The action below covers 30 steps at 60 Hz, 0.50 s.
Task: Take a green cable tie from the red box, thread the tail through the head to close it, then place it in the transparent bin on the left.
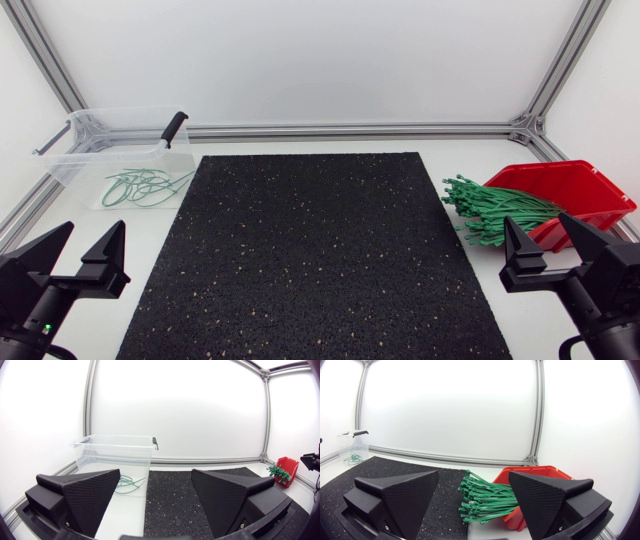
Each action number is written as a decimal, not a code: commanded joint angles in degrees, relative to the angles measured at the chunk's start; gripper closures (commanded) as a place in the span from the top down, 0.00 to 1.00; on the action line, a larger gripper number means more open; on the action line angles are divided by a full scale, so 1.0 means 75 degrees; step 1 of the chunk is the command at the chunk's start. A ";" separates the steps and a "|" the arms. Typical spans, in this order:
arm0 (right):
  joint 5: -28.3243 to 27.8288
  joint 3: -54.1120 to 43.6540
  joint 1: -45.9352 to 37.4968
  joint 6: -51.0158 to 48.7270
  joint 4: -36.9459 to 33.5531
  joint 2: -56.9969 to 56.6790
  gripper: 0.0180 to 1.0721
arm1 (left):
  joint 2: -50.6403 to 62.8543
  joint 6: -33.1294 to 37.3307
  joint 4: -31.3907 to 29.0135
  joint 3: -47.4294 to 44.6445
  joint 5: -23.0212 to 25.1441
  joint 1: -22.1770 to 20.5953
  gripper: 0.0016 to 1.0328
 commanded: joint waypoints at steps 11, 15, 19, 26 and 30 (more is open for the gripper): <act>-0.0028 -0.0165 0.0062 0.0124 0.0086 -0.0092 0.97 | -0.0054 -0.0147 -0.0059 -0.0325 0.0029 -0.0007 0.96; -0.0028 -0.0153 0.0062 0.0124 0.0098 -0.0092 0.97 | -0.0054 -0.0147 -0.0059 -0.0325 0.0029 -0.0019 0.96; -0.0028 -0.0024 0.0051 0.0148 0.0051 -0.0092 0.97 | -0.0054 -0.0147 -0.0059 -0.0313 0.0029 -0.0019 0.96; -0.0016 0.0597 0.0191 0.0288 -0.0383 -0.0080 0.96 | -0.0054 -0.0147 -0.0059 -0.0313 0.0029 -0.0019 0.96; -0.0016 0.1206 0.0203 0.0406 -0.0723 0.0025 0.96 | -0.0054 -0.0135 -0.0048 -0.0313 0.0029 -0.0030 0.96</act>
